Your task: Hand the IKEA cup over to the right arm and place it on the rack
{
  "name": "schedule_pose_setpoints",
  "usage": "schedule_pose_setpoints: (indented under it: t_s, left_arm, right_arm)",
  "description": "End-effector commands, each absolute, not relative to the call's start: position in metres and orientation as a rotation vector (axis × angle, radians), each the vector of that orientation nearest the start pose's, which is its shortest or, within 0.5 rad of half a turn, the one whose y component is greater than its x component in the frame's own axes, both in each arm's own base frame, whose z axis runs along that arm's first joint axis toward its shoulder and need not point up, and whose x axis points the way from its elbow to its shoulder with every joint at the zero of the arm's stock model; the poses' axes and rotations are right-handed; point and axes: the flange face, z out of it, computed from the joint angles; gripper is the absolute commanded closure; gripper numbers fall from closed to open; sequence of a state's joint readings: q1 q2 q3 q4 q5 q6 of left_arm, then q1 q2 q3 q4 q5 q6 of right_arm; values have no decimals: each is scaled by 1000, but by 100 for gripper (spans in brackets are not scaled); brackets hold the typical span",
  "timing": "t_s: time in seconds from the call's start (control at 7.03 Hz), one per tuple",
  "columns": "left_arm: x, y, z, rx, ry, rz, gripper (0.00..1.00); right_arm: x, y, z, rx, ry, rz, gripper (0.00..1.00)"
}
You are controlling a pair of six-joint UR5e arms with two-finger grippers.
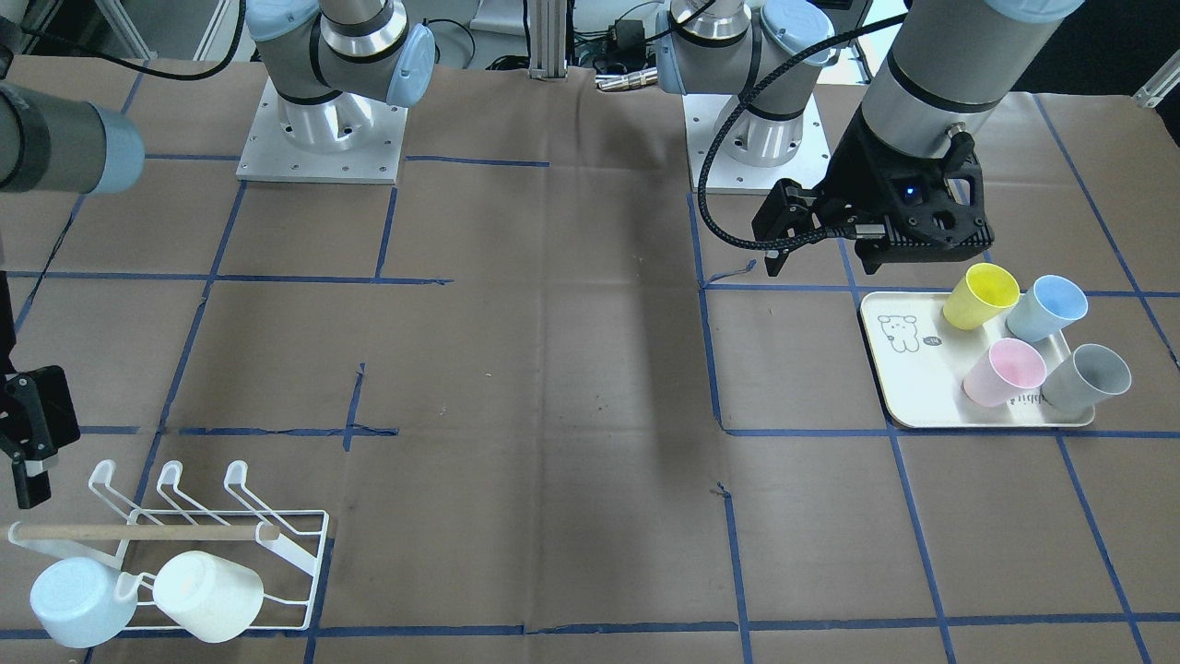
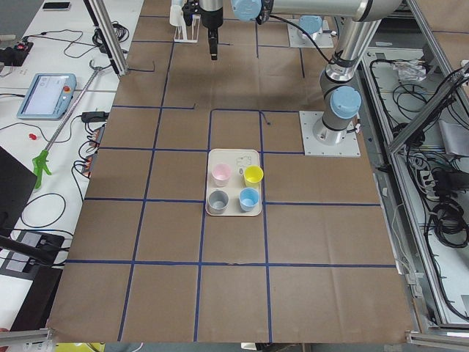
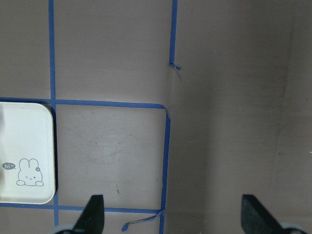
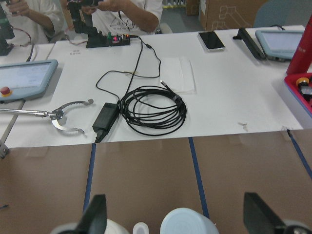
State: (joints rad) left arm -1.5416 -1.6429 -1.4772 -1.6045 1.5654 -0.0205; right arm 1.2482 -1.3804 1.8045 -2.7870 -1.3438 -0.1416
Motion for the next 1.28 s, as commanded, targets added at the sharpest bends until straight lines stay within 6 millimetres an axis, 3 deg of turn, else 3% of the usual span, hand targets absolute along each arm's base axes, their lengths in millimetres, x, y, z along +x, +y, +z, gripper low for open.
schedule_pose_setpoints:
  t_s: [0.0,0.28,0.57,0.71,1.0,1.14]
  left_arm:
    - [-119,-525,494,-75,3148,19,0]
    - [-119,-525,494,-73,3148,19,0]
    - [-119,-525,495,-73,3148,17,0]
    - [-119,-525,495,-73,3148,17,0]
    - [-120,-525,495,-70,3148,17,0]
    - [-120,-525,495,-70,3148,17,0]
  right_arm:
    - [-24,-559,444,152,2977,-904,0]
    - [8,-537,429,120,3002,-511,0]
    - [34,-523,443,107,2980,-82,0]
    - [49,-518,447,63,2965,-4,0]
    - [108,-502,444,-107,3030,101,0]
    - [121,-490,448,-126,3072,219,0]
